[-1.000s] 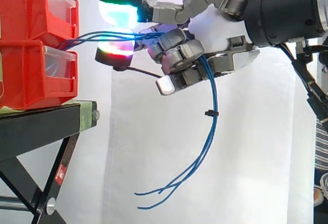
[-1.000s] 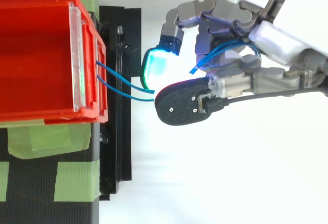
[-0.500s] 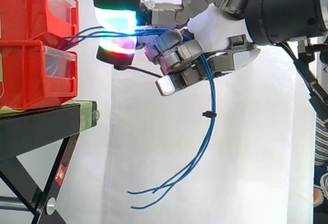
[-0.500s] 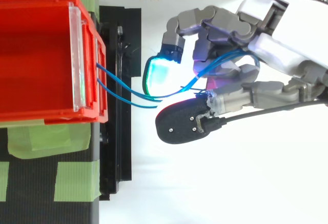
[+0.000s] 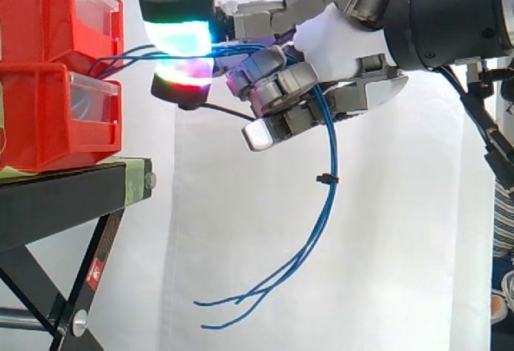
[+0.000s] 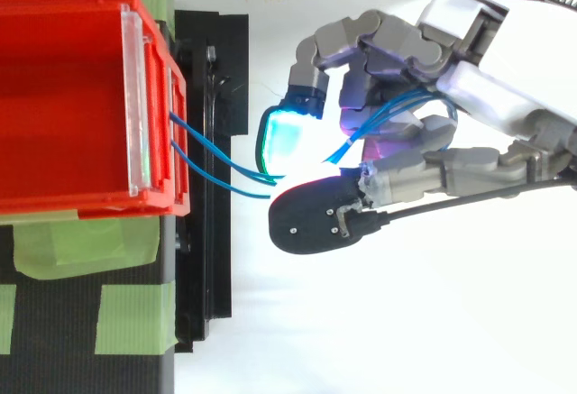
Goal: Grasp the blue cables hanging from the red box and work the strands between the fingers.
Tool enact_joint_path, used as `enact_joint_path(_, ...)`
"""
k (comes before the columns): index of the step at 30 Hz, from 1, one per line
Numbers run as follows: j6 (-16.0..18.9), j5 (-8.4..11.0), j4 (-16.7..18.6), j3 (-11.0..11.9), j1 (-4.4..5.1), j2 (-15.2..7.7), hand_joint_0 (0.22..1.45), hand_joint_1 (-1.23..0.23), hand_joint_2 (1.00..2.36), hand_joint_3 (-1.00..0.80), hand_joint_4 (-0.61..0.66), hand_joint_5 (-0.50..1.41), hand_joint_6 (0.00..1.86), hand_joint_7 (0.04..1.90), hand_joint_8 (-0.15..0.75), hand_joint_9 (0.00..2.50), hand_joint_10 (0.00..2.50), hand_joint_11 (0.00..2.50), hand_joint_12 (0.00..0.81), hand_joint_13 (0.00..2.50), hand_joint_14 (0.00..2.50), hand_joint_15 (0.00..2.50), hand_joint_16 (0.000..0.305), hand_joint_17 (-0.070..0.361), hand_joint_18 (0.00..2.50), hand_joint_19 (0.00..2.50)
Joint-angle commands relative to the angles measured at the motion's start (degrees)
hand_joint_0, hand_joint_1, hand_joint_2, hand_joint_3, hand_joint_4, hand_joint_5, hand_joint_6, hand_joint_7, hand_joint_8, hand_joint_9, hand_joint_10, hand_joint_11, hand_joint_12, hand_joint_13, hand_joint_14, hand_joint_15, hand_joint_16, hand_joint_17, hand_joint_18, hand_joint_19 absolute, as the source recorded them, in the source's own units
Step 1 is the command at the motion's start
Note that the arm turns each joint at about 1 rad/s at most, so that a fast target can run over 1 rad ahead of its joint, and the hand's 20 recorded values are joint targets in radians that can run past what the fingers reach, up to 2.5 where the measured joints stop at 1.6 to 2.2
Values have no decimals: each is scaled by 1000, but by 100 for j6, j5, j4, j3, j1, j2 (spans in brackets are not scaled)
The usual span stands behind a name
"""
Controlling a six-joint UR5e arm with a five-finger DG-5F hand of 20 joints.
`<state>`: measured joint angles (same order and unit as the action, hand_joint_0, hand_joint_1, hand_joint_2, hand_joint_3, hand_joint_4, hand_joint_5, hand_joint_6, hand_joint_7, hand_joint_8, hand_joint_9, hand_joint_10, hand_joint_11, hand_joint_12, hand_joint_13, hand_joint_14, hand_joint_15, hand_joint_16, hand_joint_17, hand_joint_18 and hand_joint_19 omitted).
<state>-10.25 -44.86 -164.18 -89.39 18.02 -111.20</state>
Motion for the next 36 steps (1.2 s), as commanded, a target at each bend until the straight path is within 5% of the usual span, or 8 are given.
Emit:
enact_joint_path(1,-3,-5,-8,0,0,1,963,-736,1013,-141,232,67,941,1089,479,408,2500,2500,541,874,2500,1637,62,139,1241,648)
enact_joint_path(2,-12,-5,-8,0,0,1,963,-733,1012,-120,239,72,939,1069,482,411,2500,2500,535,873,2500,1636,62,140,1243,634)
enact_joint_path(7,-64,13,-17,0,-9,1,1016,-666,1005,-37,264,332,266,1324,481,430,2500,2500,538,873,2500,1617,64,144,1217,543)
enact_joint_path(10,-73,13,-8,0,-17,1,1050,-642,1001,2,258,433,22,1431,470,432,2500,2500,537,871,2500,1634,62,138,1170,523)
enact_joint_path(18,-152,13,18,0,-17,1,1118,-693,1002,89,218,443,3,1420,464,405,2500,2500,531,817,2500,1652,58,131,1034,500)
enact_joint_path(25,-249,30,115,0,-17,1,1001,-734,1020,-203,242,402,4,1421,456,355,2500,2500,523,780,2500,1717,56,126,1128,826)
enact_joint_path(29,-258,30,123,0,-17,-7,892,-721,1018,-540,263,379,5,1420,457,331,2500,2500,526,761,2500,1702,56,127,1114,832)
enact_joint_path(36,-258,30,123,0,0,1,900,-704,1017,-528,236,403,0,1461,464,359,2500,2500,519,772,2500,1660,55,124,1123,772)
